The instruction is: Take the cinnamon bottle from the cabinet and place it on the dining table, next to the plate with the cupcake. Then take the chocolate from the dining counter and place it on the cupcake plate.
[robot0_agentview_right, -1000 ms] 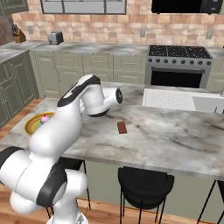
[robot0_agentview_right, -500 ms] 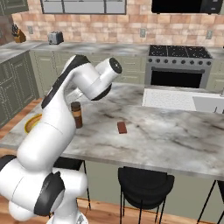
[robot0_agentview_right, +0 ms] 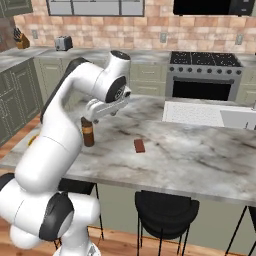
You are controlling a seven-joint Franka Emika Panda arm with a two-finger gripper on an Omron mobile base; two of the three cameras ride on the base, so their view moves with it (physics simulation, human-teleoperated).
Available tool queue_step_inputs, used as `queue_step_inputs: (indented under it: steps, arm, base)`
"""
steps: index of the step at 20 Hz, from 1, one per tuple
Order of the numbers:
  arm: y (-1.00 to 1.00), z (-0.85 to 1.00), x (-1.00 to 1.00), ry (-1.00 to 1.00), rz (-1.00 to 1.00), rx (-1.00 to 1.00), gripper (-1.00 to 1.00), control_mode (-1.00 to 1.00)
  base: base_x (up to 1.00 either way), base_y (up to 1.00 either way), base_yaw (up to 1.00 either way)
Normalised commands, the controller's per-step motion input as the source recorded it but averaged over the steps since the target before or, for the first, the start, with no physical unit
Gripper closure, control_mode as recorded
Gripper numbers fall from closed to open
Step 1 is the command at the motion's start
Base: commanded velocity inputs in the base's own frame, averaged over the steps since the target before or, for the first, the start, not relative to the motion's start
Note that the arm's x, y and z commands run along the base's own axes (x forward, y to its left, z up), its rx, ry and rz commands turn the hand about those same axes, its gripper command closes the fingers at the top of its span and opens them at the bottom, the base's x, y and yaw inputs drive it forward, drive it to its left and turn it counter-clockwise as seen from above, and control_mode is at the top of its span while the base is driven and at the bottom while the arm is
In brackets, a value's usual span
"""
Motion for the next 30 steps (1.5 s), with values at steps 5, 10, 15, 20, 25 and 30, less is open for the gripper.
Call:
queue_step_inputs:
  steps: [5,10,15,20,25,30]
  arm:
    - [-0.27,0.00,-0.05,0.39,-0.47,-0.18,-1.00,-1.00]
    - [-0.07,-0.37,0.00,0.29,-0.69,-0.16,-1.00,-1.00]
    - [-0.46,-0.94,0.01,0.02,-0.47,-0.07,-1.00,-1.00]
    - [-0.08,-0.76,0.02,-0.20,-0.24,-0.14,-1.00,-1.00]
    - [0.00,-0.35,0.33,-0.12,-0.19,-0.19,-1.00,-1.00]
    - [-0.22,-0.01,0.38,0.01,-0.04,-0.01,-1.00,-1.00]
  base:
    - [0.00,0.00,0.00]
    - [0.00,0.00,0.00]
    - [0.00,0.00,0.00]
    - [0.00,0.00,0.00]
    - [0.00,0.00,0.00]
    - [0.00,0.00,0.00]
